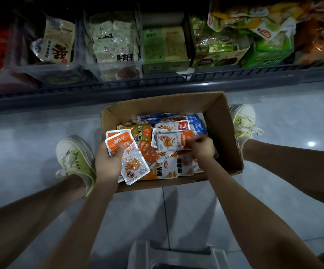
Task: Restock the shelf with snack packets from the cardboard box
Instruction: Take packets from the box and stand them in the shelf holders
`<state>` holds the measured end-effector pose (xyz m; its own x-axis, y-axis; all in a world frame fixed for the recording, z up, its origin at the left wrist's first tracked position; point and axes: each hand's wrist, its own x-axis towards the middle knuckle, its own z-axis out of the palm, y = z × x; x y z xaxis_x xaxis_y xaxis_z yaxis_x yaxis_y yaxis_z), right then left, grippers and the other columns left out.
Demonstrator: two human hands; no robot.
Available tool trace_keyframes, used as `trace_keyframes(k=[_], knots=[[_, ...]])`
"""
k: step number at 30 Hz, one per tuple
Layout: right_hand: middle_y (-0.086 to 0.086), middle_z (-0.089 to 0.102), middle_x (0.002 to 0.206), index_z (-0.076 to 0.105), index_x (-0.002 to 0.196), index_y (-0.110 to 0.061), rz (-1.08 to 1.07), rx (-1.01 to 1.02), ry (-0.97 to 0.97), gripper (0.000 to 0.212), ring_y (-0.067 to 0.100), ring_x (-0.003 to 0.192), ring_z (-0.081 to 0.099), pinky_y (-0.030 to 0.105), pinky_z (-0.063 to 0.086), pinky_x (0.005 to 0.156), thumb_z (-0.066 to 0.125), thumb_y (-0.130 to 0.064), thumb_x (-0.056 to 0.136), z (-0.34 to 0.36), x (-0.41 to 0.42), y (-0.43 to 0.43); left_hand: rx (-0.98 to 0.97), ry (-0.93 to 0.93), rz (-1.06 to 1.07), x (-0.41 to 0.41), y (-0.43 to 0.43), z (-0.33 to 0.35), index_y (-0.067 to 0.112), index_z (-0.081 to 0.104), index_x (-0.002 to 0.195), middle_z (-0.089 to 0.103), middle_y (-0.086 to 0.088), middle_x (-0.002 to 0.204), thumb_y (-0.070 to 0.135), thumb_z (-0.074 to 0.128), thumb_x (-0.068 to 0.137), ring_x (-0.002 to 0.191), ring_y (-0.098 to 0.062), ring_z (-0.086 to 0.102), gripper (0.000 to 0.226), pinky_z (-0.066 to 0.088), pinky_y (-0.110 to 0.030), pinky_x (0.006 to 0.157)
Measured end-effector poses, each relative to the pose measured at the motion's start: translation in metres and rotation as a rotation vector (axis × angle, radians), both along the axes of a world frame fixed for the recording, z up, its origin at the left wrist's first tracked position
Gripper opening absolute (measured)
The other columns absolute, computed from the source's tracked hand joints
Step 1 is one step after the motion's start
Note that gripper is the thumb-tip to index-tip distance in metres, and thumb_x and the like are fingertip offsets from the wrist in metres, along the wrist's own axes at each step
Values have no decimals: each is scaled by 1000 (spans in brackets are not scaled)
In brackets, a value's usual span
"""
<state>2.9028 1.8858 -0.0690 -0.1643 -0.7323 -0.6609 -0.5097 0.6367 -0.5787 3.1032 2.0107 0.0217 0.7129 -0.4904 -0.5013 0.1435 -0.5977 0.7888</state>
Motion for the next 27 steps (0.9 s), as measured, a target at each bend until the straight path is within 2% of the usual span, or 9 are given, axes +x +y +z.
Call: trace_keyframes(k=[2,4,6,8,13,16,22,25,27], knots=[[8,67,104,58,93,-13,-154,-13,-277,6,25,96,67,44,57,82,63,-16,90,15,-7,0,10,-39,-34,2,1,4,14,55,116,63,-1,113,20,56,95,101,-20,60,21,48,-38,89],[9,67,97,54,88,-13,-215,-19,-459,8,23,88,68,39,58,73,57,-8,93,36,-12,-1,23,-72,-68,3,2,9,13,53,119,59,3,109,20,55,96,98,-17,57,24,45,-32,84],[9,69,94,58,96,-9,-173,9,-532,3,21,82,69,33,57,67,58,-8,93,54,-14,3,30,-86,-103,3,5,15,11,51,122,57,3,109,20,54,96,97,-16,56,28,43,-30,81],[10,71,93,63,102,-6,-89,97,-586,12,21,80,69,30,57,64,63,-8,89,67,-11,12,30,-76,-134,3,9,19,9,51,123,58,1,110,19,54,96,97,-17,57,29,44,-31,81],[4,72,78,67,94,-1,94,206,-678,10,14,67,69,21,52,52,68,-3,84,84,14,54,39,80,-188,-4,21,29,16,54,115,65,-6,114,23,58,94,102,-25,64,23,49,-46,95],[3,71,74,67,85,-7,112,153,-683,4,13,61,67,22,51,49,68,-3,84,86,31,79,13,231,-210,-12,32,37,18,58,109,70,-7,106,22,62,91,95,-27,68,19,52,-49,90],[5,72,88,68,91,-9,96,188,-744,6,14,73,70,26,56,62,68,-10,86,98,41,113,-7,199,-226,-13,59,59,17,59,112,70,-1,100,18,63,90,86,-21,69,22,54,-32,67],[9,73,99,67,105,-7,97,272,-797,22,21,89,71,38,59,78,70,-15,85,104,41,125,24,136,-265,-7,74,68,19,59,108,68,4,96,19,59,93,83,-15,66,15,50,-27,63],[11,73,100,66,106,-8,133,305,-830,24,24,91,71,40,59,78,69,-20,86,108,41,132,33,82,-301,-3,84,75,19,60,108,68,4,96,18,58,94,83,-14,66,15,50,-26,63]])
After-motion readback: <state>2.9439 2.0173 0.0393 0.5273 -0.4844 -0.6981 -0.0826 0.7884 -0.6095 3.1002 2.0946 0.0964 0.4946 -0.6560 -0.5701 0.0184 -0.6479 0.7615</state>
